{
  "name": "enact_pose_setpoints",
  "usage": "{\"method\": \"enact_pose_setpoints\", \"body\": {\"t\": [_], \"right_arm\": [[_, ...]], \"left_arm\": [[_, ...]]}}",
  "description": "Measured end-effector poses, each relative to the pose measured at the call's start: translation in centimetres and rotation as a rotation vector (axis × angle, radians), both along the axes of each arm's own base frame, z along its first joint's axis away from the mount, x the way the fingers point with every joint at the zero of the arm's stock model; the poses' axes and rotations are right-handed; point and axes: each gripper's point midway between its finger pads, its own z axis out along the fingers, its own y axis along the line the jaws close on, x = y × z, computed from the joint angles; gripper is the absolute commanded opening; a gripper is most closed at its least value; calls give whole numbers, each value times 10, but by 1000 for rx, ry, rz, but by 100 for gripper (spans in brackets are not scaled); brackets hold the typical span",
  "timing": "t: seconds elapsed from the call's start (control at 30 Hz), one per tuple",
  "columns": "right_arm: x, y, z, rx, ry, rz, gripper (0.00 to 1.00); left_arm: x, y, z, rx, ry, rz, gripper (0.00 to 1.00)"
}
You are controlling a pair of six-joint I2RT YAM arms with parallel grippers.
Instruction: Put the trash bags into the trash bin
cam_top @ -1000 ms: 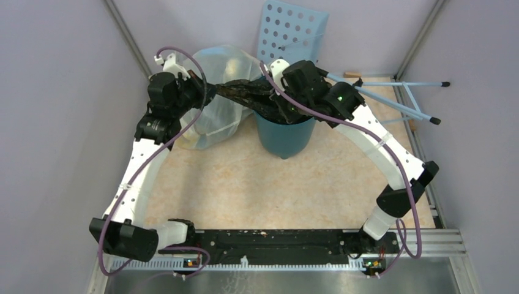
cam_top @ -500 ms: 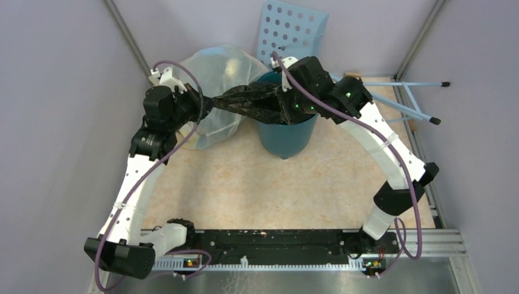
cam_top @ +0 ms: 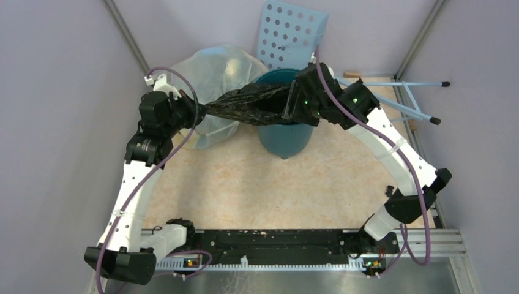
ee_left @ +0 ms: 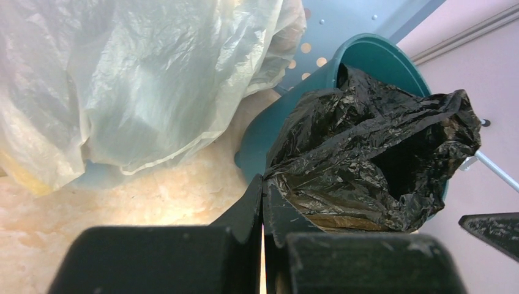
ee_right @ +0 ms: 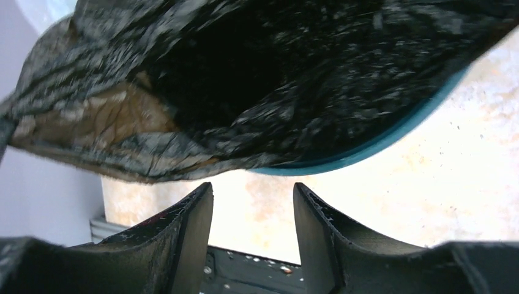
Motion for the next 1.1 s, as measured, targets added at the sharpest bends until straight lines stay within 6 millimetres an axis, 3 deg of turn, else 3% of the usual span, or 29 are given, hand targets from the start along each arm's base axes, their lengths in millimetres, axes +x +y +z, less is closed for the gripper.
{"method": "enact_pose_setpoints", "body": {"t": [0.17,0.33,0.57,0.73,0.97,1.0,1.07,1.1], "right_arm": [[12,-21,-4,62,55,-212,44],[15,-30,-7,93,83,-327,44],[20,-31,-12,108,98,-386,43],[30,-27,-22,100,110,-401,34],[39,-29,-31,92,125,-419,33],[39,-29,-33,90,128,-420,27],[40,-29,-37,86,133,-420,3],[40,-29,-40,83,139,-422,0]], "left_arm": [[-3,5,-2,12,2,13,0],[-8,7,-5,11,1,15,0],[-11,7,-12,18,18,15,0],[-11,7,-13,19,19,14,0],[-11,8,-13,26,16,12,0],[-11,8,-13,28,16,11,0],[-11,8,-13,31,15,10,0],[-11,8,-13,32,15,10,0]]}}
